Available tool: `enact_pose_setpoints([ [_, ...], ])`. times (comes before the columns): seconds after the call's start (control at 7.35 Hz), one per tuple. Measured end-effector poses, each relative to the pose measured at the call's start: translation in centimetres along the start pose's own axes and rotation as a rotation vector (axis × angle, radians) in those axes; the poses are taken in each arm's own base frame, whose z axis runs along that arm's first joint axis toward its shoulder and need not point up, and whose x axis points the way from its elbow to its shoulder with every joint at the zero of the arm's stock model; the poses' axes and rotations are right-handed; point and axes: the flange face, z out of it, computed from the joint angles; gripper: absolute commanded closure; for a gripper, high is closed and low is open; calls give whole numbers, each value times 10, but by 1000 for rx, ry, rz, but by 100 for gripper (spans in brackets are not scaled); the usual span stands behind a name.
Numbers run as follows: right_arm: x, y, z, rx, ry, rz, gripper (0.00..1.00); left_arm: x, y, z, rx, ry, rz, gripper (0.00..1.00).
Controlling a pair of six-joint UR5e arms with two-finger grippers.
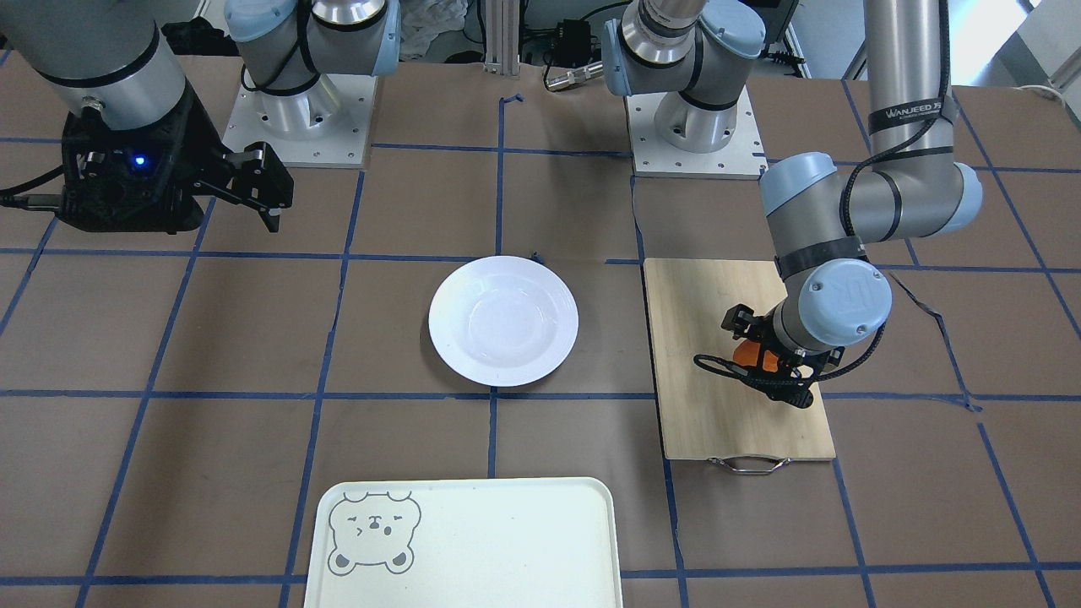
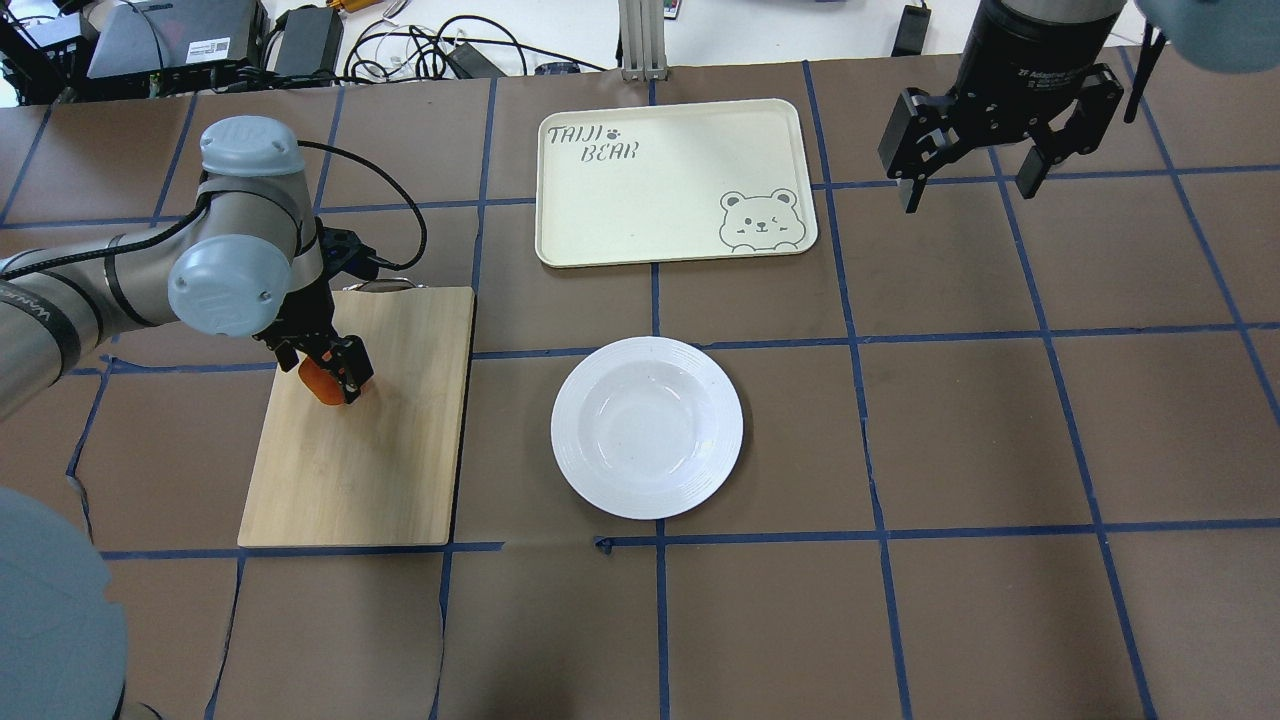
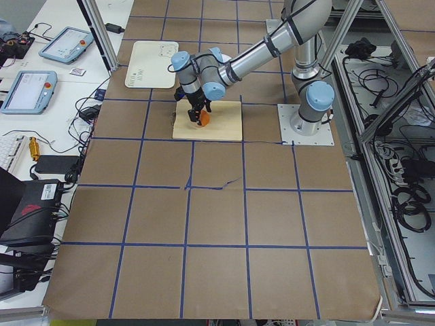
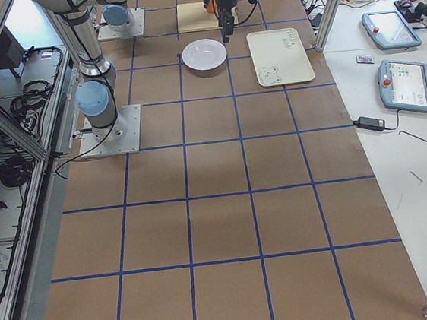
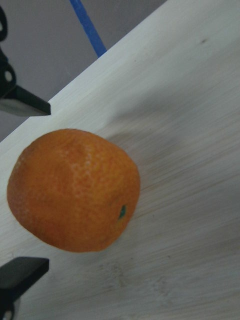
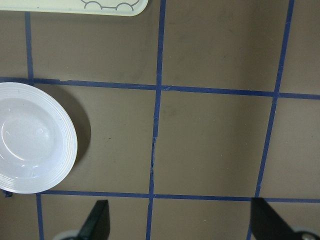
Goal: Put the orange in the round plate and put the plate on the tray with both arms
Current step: 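Carry the orange with the left gripper over the white plate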
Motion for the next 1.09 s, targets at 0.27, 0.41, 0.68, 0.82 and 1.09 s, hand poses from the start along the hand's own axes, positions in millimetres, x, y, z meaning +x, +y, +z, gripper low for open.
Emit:
enact_pose_setpoints([
  [0.27,-1,-2,4,-9,-10,8,0,1,-7,0,7,1,-1,100],
  [0.41,-1,-2,5,-14,-9,11,0,5,-11,-2,16,-3,-4,100],
  [0.68,0,4,-1,-10,-4,13,0,41,-22,-32,99,30,-17,100],
  [0.82,-1,5,-2,-7,-8,13,0,74,-28,-50,147,87,-5,100],
  [1.09,-1,5,-3,-4,-7,13,0,157,-36,-69,185,215,33,100],
])
